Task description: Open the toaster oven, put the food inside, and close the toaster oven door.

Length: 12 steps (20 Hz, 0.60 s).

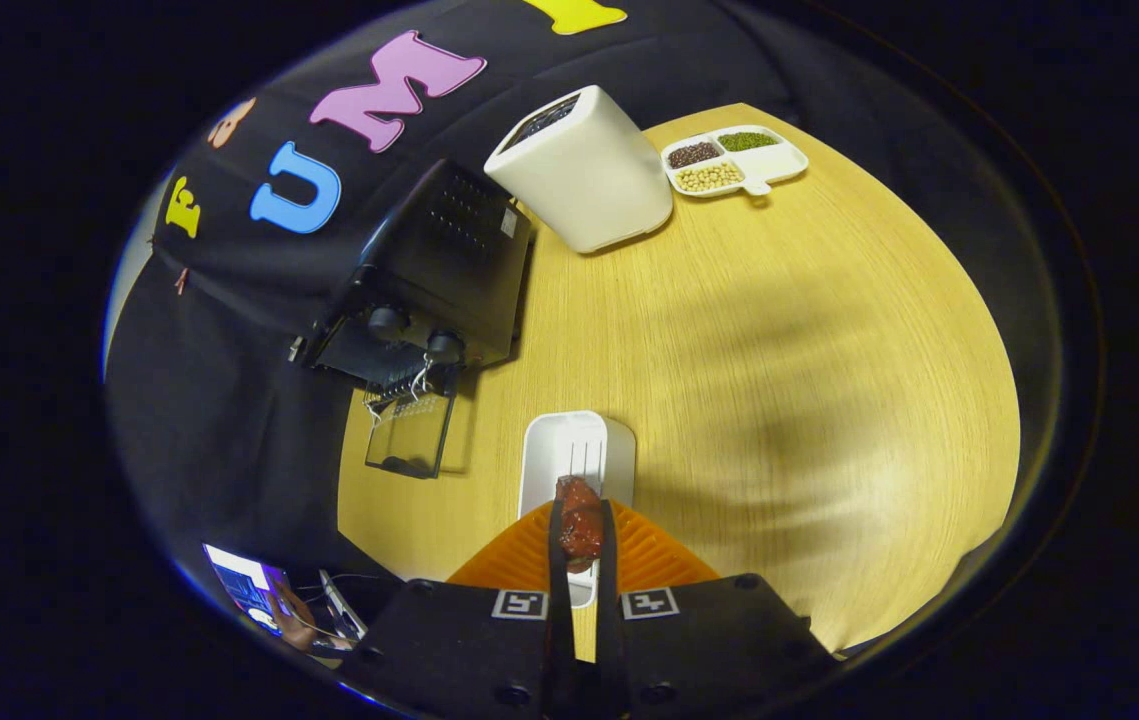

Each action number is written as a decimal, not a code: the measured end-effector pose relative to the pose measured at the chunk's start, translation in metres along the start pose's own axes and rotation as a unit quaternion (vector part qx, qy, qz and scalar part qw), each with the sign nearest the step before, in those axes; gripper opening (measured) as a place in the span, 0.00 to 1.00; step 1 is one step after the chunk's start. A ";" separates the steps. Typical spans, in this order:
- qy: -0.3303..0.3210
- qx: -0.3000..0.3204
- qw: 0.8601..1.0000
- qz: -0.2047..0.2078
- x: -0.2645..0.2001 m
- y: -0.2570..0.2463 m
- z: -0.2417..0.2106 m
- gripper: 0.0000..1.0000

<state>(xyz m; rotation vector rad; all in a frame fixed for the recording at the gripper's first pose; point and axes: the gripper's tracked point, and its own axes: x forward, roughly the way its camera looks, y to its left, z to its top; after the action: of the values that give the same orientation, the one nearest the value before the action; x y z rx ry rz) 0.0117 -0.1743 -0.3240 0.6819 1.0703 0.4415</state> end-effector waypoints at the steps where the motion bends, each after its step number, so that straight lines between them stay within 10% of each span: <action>1: -0.011 0.001 1.000 0.003 -0.004 0.005 0.004 0.12; 12: -0.127 -0.035 0.991 0.014 -0.041 0.098 0.003 0.12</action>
<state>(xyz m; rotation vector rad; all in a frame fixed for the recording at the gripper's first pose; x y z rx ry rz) -0.0036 -0.1309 -0.2280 0.6717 0.8027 0.4037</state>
